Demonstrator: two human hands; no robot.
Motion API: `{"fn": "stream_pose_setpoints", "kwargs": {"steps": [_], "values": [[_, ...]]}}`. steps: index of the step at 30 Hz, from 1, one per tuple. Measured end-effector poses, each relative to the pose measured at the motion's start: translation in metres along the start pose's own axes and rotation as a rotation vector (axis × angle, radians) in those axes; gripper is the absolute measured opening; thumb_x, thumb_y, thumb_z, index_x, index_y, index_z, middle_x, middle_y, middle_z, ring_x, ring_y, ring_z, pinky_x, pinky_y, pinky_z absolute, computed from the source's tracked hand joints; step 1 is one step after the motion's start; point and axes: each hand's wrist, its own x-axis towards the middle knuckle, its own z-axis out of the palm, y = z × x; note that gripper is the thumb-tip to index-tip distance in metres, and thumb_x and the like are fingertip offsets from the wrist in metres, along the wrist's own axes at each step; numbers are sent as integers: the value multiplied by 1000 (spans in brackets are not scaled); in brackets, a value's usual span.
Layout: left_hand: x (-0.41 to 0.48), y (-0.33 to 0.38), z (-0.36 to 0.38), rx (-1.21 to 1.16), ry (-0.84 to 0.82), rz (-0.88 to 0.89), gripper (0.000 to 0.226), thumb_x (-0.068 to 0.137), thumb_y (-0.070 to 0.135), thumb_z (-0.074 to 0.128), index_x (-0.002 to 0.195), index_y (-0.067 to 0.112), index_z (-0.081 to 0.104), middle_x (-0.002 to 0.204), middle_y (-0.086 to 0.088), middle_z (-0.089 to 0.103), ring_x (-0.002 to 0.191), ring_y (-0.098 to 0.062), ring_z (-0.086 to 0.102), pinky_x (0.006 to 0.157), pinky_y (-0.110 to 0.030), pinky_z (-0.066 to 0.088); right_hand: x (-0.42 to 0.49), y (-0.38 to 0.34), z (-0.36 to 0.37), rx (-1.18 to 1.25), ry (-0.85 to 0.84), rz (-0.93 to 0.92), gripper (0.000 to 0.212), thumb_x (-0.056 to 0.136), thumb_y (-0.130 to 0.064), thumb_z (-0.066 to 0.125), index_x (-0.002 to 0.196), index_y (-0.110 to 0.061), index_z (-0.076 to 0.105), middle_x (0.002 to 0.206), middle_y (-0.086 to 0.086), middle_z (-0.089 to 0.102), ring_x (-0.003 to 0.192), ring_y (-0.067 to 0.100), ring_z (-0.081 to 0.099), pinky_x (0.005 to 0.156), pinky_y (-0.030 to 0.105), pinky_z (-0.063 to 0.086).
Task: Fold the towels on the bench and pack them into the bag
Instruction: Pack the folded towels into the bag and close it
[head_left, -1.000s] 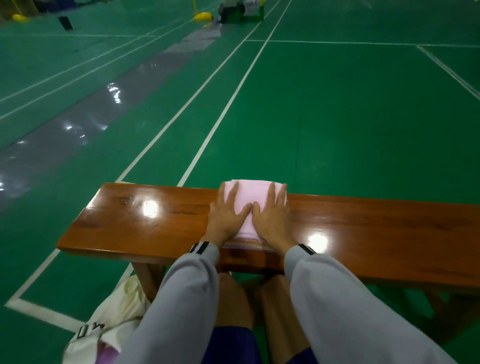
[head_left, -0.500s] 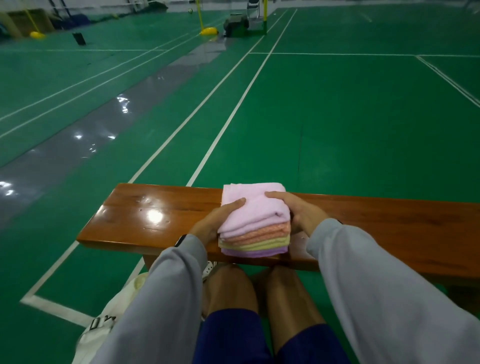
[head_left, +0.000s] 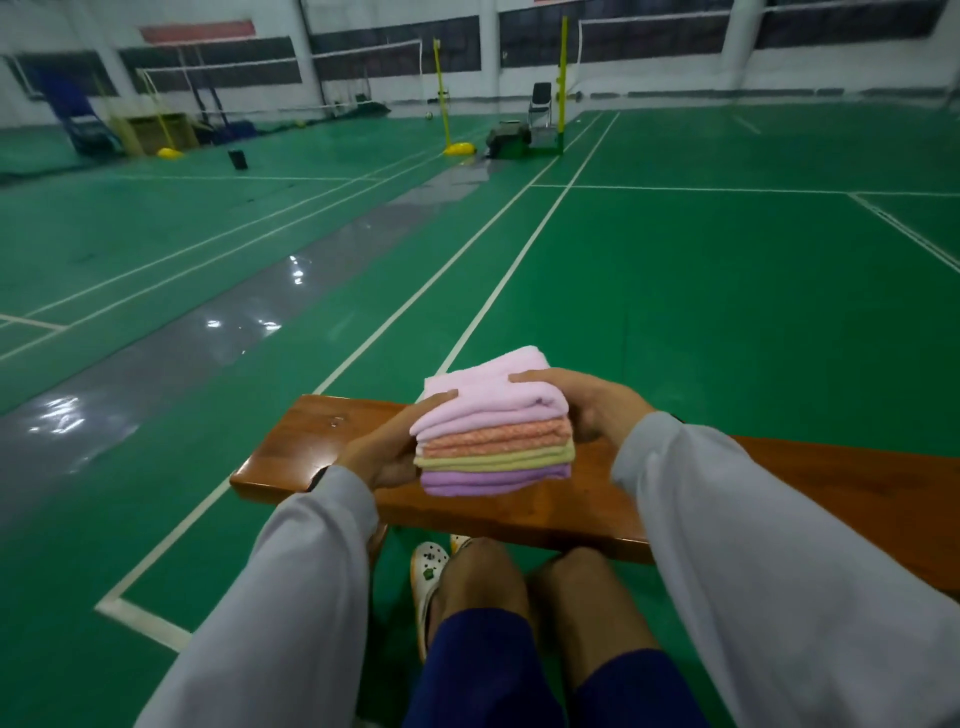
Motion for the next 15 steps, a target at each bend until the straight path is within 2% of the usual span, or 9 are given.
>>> {"fn": "stream_pose_setpoints", "kwargs": {"steps": [2,3,6,8,11,13,15], "values": [[-13,-2,-7,-13,60,-37,51,106,31,44,81,1,76,70,-12,71,58,-18,69,52,-24,57,-6,-10,15,-49,-19,-30,61,85,-45,79,124,-1,64,114,19,71,95,31,71,80,40,59],[-20,-1,-9,-35,104,-13,48,108,30,41,93,-3,73,72,-13,71,58,-18,69,52,-24,57,-9,-13,23,-66,-32,-43,58,86,-45,78,122,-2,65,114,19,71,96,31,71,82,41,59],[-33,-7,-26,-108,237,113,49,105,34,50,127,-8,62,99,-22,73,80,-25,71,68,-29,59,-10,-14,46,-72,-16,-52,79,71,-45,90,133,-4,63,125,19,69,114,35,67,97,49,55],[-47,-10,-34,-141,246,118,57,100,42,58,131,-5,63,120,-31,67,93,-35,70,81,-38,59,-9,-14,66,-75,-37,-62,85,64,-43,94,134,-6,63,124,19,70,115,36,67,95,49,56],[-79,-17,-45,-245,238,77,65,97,55,58,129,0,66,128,-32,63,107,-43,68,90,-48,57,-8,-13,100,-53,-84,-105,76,68,-38,92,132,-6,65,122,20,70,108,36,70,81,43,60],[-98,-23,-57,-264,272,121,63,97,55,58,134,4,63,128,-30,64,111,-43,67,90,-48,56,0,-13,123,4,-157,-124,66,77,-32,88,132,-5,65,122,22,70,101,35,72,74,41,60],[-118,-27,-75,-265,346,191,60,97,47,61,138,4,60,122,-28,68,101,-38,71,82,-42,58,8,-15,153,-33,-228,-105,60,81,-31,83,131,-3,63,120,23,70,97,35,73,72,39,60]]}}
